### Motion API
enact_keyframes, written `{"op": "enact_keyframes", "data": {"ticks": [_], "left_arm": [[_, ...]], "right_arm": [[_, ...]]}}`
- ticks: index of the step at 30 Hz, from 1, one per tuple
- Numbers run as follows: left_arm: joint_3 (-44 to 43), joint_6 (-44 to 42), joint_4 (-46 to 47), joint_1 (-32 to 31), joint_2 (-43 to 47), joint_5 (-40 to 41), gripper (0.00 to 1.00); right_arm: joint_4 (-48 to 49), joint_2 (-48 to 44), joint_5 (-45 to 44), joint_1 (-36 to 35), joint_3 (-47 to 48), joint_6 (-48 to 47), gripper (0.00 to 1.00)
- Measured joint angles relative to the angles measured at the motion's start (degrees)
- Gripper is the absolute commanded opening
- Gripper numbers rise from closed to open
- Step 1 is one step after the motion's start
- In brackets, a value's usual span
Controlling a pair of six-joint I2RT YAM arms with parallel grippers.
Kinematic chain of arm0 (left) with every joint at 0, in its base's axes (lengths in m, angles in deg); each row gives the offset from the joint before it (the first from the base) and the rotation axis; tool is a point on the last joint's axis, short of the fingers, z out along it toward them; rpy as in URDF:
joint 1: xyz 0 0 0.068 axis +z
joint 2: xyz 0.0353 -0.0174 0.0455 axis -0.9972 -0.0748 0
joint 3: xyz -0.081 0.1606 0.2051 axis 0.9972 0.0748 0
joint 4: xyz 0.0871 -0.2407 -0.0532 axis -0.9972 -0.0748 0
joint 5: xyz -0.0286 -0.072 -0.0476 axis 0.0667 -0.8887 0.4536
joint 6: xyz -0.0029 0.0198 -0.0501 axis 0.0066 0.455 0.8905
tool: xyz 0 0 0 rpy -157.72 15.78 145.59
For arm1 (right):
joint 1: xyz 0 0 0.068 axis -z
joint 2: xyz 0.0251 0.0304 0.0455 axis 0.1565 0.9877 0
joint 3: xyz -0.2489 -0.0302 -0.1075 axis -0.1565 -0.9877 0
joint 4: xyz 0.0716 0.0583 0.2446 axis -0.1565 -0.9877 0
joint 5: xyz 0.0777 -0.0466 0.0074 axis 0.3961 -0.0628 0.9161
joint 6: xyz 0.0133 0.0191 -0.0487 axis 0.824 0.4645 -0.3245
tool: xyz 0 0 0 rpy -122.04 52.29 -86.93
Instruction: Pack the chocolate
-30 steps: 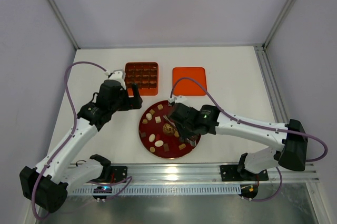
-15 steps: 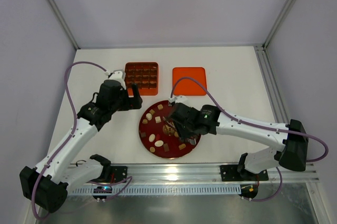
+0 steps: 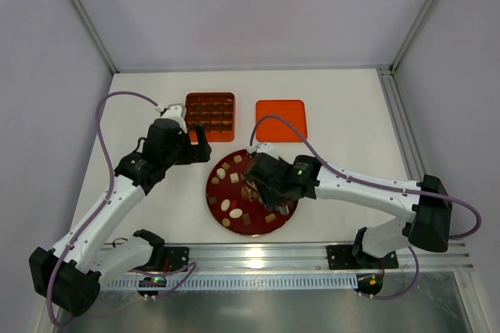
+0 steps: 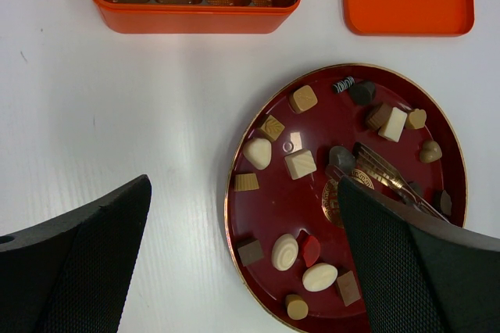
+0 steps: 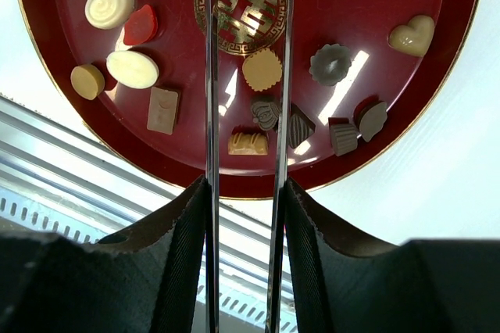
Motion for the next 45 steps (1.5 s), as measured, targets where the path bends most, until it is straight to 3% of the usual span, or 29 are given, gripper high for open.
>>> {"op": "enact_keyframes", "data": {"ticks": [16,29,39,45], "left_arm": [[0.00,0.00,-0.02,0.00,0.00,0.00,1.00],[0.00,0.00,-0.13,0.00,0.15,0.00,1.00],[-4.94,-0.26,-2.54,0.00,0.15,0.90,1.00],[-12.94,-0.04,-5.60,0.00,0.50,3.91,1.00]], "right_arm": [[0.46,2.32,-0.85,0.02,1.31,-0.98,0.42],[-0.37,2.67,-1.20,0.09,2.36,-1.81,0.31],[-1.92,3.04,-2.82,5.60,13.33,-6.58,0.31],[4.57,10.29,-1.25,12.13,24.65,-11.65,0.31]]}}
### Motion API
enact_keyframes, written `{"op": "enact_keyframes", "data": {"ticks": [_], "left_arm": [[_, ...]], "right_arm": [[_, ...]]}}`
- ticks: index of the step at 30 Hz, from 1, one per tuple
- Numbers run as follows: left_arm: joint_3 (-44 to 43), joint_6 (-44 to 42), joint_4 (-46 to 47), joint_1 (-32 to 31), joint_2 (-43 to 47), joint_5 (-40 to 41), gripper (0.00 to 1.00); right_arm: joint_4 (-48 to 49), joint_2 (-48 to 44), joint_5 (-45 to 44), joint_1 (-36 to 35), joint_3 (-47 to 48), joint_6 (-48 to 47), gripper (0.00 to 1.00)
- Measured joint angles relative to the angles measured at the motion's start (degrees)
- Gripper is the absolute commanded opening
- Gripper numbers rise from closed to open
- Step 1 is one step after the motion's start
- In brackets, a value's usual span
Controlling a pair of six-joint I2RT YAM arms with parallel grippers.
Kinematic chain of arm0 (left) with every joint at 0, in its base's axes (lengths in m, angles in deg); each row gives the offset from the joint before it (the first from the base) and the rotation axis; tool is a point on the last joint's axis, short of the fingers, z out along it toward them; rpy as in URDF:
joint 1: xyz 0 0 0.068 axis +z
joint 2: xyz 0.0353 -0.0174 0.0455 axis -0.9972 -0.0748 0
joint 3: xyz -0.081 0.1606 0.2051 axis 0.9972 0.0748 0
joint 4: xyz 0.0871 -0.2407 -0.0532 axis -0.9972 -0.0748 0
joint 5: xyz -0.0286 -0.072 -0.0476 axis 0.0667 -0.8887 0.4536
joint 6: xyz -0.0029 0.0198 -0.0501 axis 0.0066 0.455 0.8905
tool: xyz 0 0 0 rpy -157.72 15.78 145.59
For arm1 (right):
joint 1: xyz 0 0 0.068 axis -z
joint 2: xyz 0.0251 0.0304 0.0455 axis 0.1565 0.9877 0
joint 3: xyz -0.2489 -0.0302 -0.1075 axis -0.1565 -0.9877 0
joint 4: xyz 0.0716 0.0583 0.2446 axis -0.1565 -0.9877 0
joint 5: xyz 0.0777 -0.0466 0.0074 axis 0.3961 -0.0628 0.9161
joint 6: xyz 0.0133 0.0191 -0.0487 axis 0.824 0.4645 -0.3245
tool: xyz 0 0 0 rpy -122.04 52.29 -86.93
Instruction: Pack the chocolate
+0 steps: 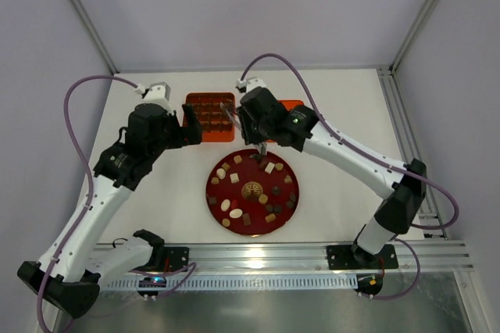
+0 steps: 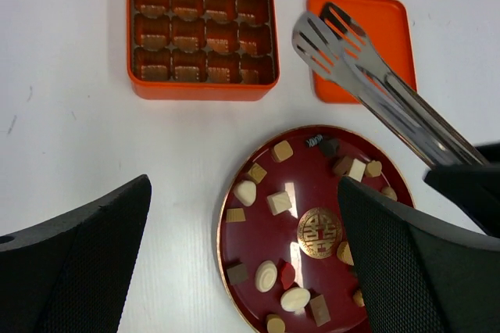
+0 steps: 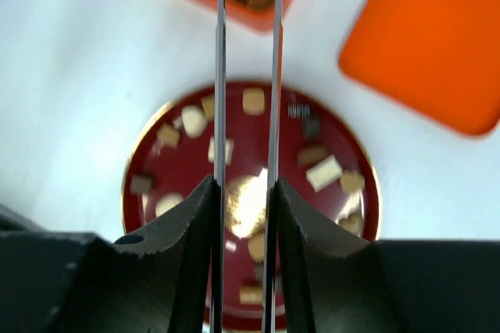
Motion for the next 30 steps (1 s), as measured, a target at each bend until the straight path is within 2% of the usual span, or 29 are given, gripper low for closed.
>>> {"op": "enact_keyframes", "data": {"ticks": [7,15,30], "left_arm": [[-5.99,0.00,-3.98,0.00,2.75,3.23,1.00],[-6.21,0.02,-7.32,0.00,5.18,4.50,1.00],[-4.46,0.02,-7.72,0.00,5.79,4.61,1.00]], "right_arm": [[11.39,18.47,2.01,4.02,14.91,-5.49,0.30],[17.86,33.18,4.31,4.28,22.91,-7.63,0.30],[21.73,37.88,5.18,4.31,26.47,-8.31,0.31]]}}
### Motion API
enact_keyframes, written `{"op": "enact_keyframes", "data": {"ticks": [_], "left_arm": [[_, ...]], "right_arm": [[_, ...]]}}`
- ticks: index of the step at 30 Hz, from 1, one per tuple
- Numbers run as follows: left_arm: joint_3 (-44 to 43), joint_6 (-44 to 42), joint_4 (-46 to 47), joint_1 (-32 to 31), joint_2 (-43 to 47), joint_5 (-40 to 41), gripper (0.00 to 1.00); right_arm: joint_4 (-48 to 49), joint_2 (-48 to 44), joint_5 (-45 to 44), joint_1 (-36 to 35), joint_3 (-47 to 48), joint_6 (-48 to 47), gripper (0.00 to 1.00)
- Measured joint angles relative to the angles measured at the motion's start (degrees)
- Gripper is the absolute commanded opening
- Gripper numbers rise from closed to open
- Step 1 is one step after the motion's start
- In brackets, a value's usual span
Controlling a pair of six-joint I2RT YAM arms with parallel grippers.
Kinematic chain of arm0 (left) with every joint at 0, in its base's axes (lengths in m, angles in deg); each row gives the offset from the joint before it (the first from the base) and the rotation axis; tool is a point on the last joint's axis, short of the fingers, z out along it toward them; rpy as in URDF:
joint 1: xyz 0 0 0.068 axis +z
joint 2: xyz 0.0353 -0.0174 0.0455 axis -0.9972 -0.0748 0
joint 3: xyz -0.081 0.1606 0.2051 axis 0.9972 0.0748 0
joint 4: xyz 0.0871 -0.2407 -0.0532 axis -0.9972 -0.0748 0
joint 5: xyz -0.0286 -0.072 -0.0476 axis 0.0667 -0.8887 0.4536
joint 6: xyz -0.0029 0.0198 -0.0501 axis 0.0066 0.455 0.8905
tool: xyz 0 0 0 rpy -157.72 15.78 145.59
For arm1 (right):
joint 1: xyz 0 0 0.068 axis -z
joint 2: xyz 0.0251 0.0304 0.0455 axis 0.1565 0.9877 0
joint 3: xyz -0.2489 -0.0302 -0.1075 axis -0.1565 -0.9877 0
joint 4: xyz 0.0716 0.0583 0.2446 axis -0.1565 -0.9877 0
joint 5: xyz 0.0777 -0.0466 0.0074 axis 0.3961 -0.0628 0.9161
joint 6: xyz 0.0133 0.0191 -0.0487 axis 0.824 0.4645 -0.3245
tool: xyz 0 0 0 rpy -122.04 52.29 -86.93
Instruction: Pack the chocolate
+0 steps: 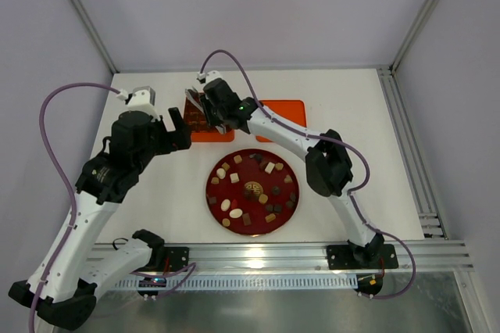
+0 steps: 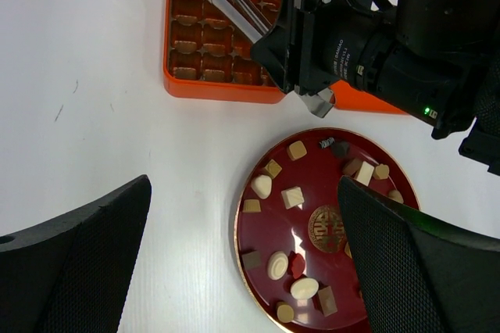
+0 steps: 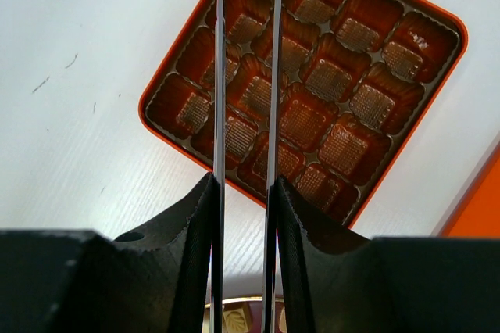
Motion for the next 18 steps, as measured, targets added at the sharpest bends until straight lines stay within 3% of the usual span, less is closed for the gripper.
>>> {"op": "enact_keyframes", "data": {"ticks": [10,18], "left_arm": [[0.46,0.00,-0.11,0.00,0.02,0.00,1.00],[1.03,0.02,-0.11,0.00,0.00,-0.02,1.00]], "right_arm": [[0.13,2.89,-0.04,0.00,1.70,-0.04,0.31],[0.11,3.23,-0.04,0.00,1.70,-0.09,0.40]]}}
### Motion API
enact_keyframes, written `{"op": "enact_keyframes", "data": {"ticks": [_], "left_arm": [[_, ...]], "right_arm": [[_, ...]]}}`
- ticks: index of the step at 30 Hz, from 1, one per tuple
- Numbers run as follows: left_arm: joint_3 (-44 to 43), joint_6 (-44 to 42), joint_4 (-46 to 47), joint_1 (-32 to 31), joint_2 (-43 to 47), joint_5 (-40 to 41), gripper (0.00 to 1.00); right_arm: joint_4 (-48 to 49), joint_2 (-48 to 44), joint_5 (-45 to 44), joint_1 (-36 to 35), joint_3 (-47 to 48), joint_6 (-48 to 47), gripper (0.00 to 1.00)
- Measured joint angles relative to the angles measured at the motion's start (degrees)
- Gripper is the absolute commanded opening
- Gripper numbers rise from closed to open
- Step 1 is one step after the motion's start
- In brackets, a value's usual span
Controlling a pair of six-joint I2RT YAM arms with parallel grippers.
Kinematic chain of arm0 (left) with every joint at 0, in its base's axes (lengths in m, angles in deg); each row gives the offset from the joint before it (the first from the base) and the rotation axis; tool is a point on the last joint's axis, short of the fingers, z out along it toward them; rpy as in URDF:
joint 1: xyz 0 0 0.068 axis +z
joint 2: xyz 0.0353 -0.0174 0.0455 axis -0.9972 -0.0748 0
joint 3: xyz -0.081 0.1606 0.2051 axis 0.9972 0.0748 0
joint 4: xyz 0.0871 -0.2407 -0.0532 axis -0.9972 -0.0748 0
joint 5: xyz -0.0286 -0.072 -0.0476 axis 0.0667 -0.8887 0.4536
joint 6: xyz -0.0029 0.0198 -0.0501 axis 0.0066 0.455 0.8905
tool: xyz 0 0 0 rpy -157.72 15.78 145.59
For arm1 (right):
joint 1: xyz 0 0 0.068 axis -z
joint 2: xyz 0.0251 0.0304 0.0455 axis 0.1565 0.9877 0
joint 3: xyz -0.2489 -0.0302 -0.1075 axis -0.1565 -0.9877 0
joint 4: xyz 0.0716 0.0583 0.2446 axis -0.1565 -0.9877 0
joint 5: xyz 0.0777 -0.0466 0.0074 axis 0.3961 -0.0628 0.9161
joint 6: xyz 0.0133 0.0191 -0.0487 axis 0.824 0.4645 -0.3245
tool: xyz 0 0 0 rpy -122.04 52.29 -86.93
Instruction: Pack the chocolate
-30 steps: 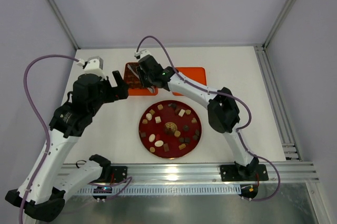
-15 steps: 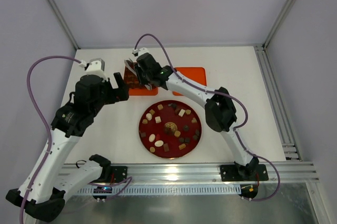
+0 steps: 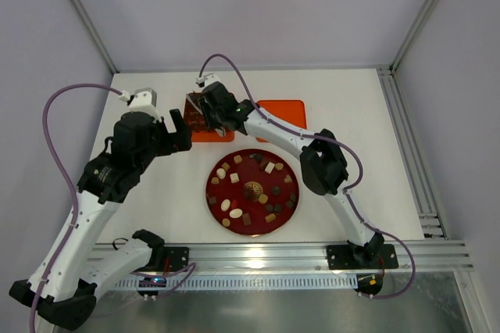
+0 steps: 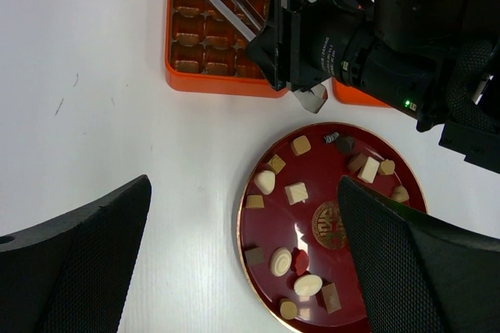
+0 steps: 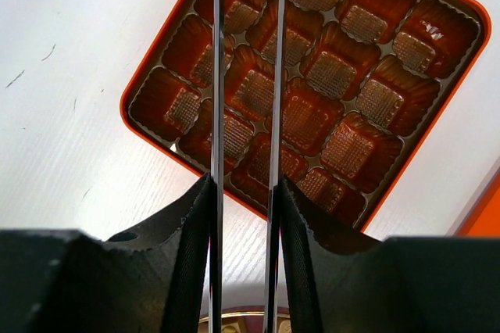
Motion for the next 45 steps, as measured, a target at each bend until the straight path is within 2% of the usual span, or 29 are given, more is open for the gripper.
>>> {"op": "enact_keyframes", "data": {"ticks": [10,23,27,33,37,45], "left_arm": [[0.33,-0.02,0.02,0.00,0.00,-0.04,1.00],[0.44,0.02,0.28,0.00,-0.04,-0.09,1.00],[0.44,0.09,0.72,0.00,-0.59,-0.28,1.00],[1.31,0.28,2.23,0.00,-1.66,-0.98,1.00],[2.16,0.37,3.30,0.00,-2.56,-1.97,1.00],[2.95,0.44,4.98,0.00,-4.20,-3.02,1.00]], "right_arm": [[0.00,0.00,-0.42,0.00,0.00,-0.44,0.46],[-1.31,-2.19,-1.77,0.00,-0.74,-1.66,0.45],[-2.08,-10.01,-2.58,0.00,-6.86,-1.62,0.45],[-5.25,-31.80,-4.57,-0.74,-24.26,-0.07,0.44],[-8.61,-42.62,-5.25,-2.54,-33.68,1.86,0.44],[-19.61,-57.79,-4.74,-4.70,-50.38,8.09,0.44]]}}
